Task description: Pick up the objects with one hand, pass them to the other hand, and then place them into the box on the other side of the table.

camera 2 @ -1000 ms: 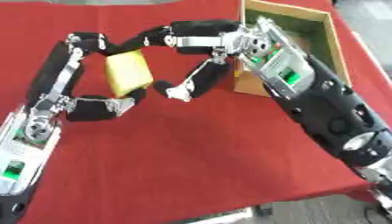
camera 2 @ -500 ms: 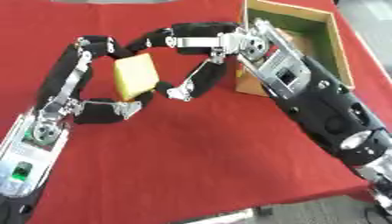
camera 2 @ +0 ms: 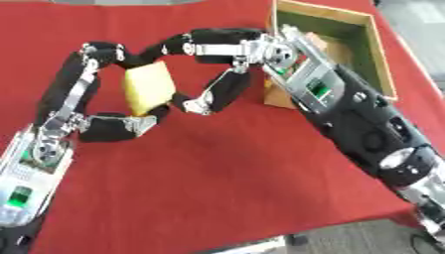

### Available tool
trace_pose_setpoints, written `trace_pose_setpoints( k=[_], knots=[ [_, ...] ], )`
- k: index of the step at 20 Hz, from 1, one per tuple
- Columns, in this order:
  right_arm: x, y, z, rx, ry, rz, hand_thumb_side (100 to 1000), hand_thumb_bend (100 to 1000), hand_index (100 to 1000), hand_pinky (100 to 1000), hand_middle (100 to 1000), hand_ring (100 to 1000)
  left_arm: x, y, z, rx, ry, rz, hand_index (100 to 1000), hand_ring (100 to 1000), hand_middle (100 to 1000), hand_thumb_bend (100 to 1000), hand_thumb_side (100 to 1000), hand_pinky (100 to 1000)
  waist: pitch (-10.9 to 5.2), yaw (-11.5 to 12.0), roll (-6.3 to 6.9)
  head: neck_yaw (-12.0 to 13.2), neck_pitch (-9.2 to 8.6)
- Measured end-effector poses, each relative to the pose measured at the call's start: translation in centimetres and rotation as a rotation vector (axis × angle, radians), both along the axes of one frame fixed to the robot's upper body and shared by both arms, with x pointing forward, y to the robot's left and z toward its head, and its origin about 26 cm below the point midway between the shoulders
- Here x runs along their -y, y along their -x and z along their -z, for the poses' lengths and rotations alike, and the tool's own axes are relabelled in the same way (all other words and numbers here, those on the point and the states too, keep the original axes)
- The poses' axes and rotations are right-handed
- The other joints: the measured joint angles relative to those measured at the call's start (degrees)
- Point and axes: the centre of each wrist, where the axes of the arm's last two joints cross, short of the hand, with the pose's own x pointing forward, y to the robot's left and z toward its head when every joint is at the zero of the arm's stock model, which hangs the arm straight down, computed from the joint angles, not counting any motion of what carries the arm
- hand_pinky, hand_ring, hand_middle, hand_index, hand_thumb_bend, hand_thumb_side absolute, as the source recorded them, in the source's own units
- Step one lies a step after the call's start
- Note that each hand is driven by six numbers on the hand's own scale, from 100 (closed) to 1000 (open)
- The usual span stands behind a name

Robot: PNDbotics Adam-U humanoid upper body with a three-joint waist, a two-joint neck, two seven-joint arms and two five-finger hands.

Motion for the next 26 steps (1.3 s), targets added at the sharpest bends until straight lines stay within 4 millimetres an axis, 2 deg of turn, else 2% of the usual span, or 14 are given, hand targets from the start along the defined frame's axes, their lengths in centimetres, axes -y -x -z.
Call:
trace_pose_setpoints(
  k=[4,8,13,17,22,26],
  knots=[
    [-0.09,0.01,0.08,-0.017,0.019,-0.005,424,100,999,1000,884,1000,0.03,0.01,-0.01,0.003,0.004,-0.006,521,588,406,111,100,624,0.02,-0.1,-0.04,-0.1,0.0],
    [-0.13,0.05,0.07,-0.031,0.033,-0.01,463,100,923,1000,808,1000,0.32,0.12,-0.12,0.007,0.014,-0.007,522,589,406,112,101,624,0.14,-0.2,-0.06,-0.3,0.0],
    [-0.06,0.12,-0.08,-0.044,0.025,-0.015,462,100,867,1000,738,1000,0.53,0.18,-0.06,0.006,0.019,-0.008,525,589,406,113,103,624,0.15,-0.2,-0.07,-0.4,0.01],
    [-0.07,0.2,-0.14,-0.06,0.012,-0.028,425,100,887,1000,748,1000,0.56,0.16,-0.02,0.007,0.022,-0.015,526,586,404,114,101,617,0.24,-0.3,-0.08,-0.4,0.04],
    [0.14,0.27,-0.24,-0.082,0.004,-0.036,435,100,944,1000,774,1000,0.83,0.24,0.03,0.005,0.028,-0.023,526,586,403,117,100,617,0.33,-0.5,-0.06,-0.4,0.1],
    [0.24,0.38,-0.28,-0.089,0.015,-0.048,388,100,955,1000,781,1000,0.94,0.27,0.05,0.006,0.026,-0.025,526,585,402,117,100,616,0.36,-0.5,0.02,-0.4,0.23]
  ],
)
